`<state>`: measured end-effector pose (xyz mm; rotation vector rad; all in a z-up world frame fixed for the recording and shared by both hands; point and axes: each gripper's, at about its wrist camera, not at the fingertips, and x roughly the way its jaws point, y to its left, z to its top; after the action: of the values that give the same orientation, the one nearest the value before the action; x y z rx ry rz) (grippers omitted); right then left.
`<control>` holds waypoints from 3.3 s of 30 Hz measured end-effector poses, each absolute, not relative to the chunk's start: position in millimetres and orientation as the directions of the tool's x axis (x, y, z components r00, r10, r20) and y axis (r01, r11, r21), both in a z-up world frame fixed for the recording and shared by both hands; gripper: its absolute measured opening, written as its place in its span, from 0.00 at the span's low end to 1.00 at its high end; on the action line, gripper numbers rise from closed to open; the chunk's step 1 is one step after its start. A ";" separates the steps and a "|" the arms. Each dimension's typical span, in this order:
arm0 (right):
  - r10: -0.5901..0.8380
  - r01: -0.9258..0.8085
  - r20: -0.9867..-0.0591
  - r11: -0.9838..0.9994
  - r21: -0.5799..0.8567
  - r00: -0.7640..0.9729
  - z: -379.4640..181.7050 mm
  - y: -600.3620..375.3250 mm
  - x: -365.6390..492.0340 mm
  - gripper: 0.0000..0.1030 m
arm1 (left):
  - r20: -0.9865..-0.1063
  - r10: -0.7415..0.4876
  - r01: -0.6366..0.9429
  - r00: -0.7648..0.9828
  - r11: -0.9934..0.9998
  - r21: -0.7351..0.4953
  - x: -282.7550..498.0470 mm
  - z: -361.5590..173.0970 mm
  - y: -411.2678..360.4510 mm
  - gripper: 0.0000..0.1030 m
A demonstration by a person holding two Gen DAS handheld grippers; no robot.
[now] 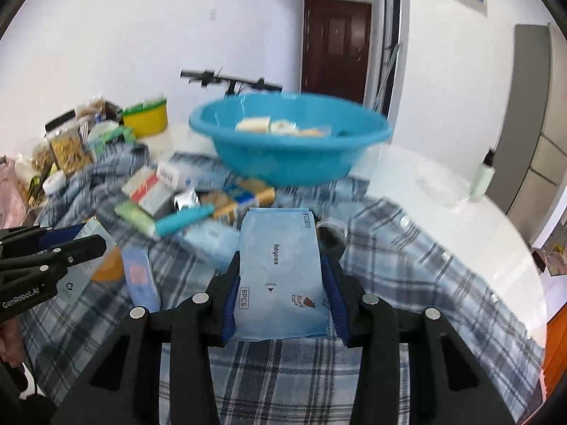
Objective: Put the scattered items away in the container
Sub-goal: 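Carry the white card and blue wipes packet up over the turquoise basin, then lower both held items into the basin and open both tools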
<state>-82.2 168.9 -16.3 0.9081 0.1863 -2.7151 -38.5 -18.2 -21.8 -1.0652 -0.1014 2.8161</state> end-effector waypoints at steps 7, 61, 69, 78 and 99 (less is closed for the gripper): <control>-0.224 0.285 -0.503 -0.957 -0.046 -0.835 15.2 166.1 -71.1 0.40 | -0.567 0.143 -0.111 -0.811 -0.990 -0.091 -42.0 8.0 -10.2 0.28; -0.270 0.291 -0.261 -0.956 -0.046 -0.927 112.4 172.0 -62.2 0.40 | -0.325 0.183 -0.158 -0.928 -0.982 -0.104 -54.0 120.7 -8.8 0.28; -0.254 0.281 -0.291 -0.958 -0.054 -0.923 110.9 171.7 -113.6 0.40 | -0.345 0.164 -0.130 -0.924 -0.984 -0.121 -109.9 114.7 -14.9 0.28; -0.261 0.292 -0.330 -0.955 -0.047 -0.907 108.3 163.8 -172.5 0.40 | -0.362 0.153 -0.122 -0.920 -0.987 -0.106 -174.7 111.6 -19.3 0.28; -0.255 0.283 -0.366 -0.959 -0.023 -0.895 100.8 149.5 -286.2 0.40 | -0.384 0.165 -0.140 -0.908 -0.986 -0.093 -315.5 95.6 -26.3 0.28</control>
<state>-286.2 149.5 100.8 0.5291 0.1088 -2.8125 -315.5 -26.3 95.6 -0.5964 -0.0943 2.9236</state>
